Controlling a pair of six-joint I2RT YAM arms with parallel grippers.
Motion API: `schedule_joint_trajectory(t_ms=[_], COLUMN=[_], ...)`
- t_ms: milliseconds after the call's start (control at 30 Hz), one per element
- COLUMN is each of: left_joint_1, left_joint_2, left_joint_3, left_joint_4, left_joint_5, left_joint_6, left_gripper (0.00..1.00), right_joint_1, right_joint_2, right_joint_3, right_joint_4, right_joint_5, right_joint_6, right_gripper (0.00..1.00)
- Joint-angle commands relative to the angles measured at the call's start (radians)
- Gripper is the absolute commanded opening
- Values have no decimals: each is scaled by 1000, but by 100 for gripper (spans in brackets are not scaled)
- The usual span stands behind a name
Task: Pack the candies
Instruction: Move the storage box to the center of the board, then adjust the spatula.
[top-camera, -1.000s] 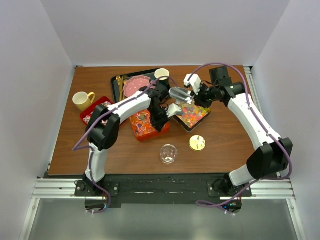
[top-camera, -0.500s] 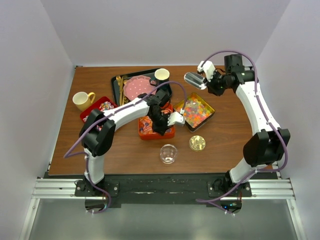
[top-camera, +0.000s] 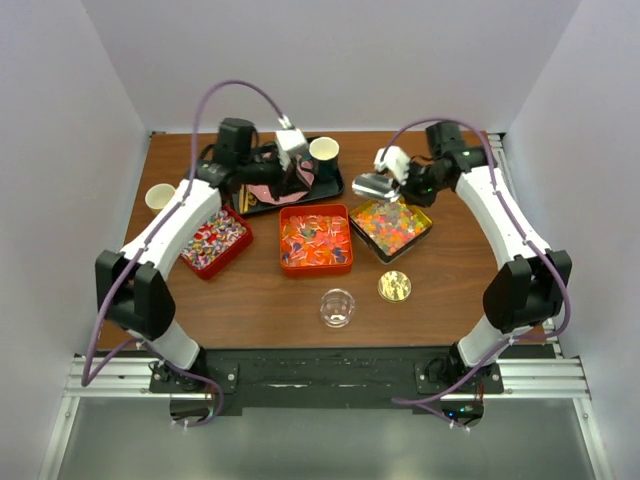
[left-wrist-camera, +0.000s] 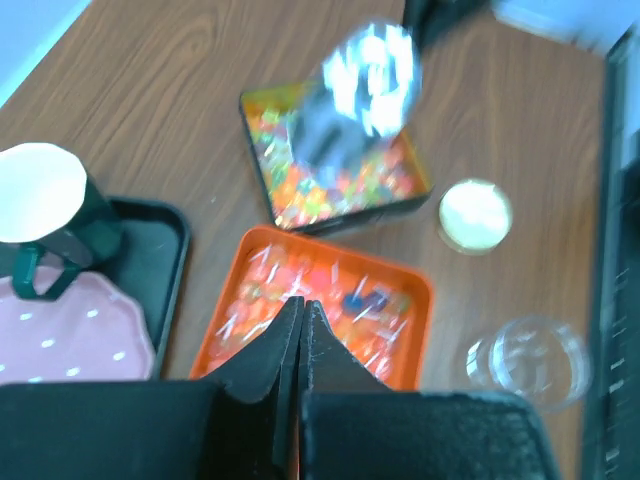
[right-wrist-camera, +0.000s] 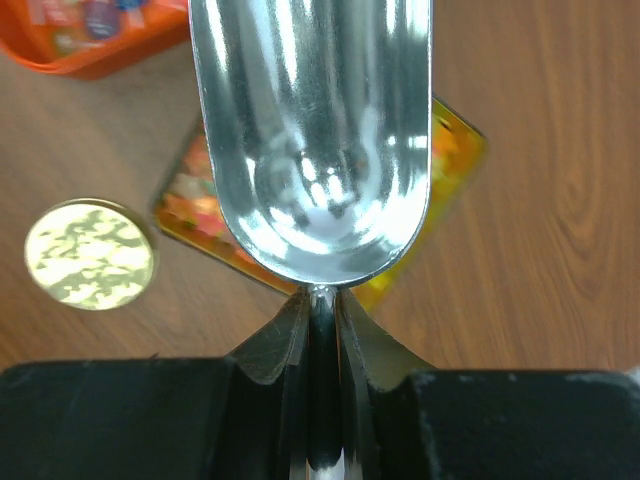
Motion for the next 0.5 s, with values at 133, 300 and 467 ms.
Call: schedule_joint_trajectory(t_ms=[133,300,467], left_joint_1=[32,32,32], left_joint_2=[29,59,75], left_joint_3=[-141,-183,-192], left_joint_4=[585,755,714], left_joint_5=[273,287,258], left_joint_6=[-674,-852,-827], left_gripper=[0,0,0], right_joint_1=[166,200,217], right_joint_2=[18,77,77], right_joint_3=[62,188,240], right_joint_4=[-11,-37,-45], right_joint_5=[13,-9,-60], right_joint_6=[32,91,118], right_gripper=[0,0,0])
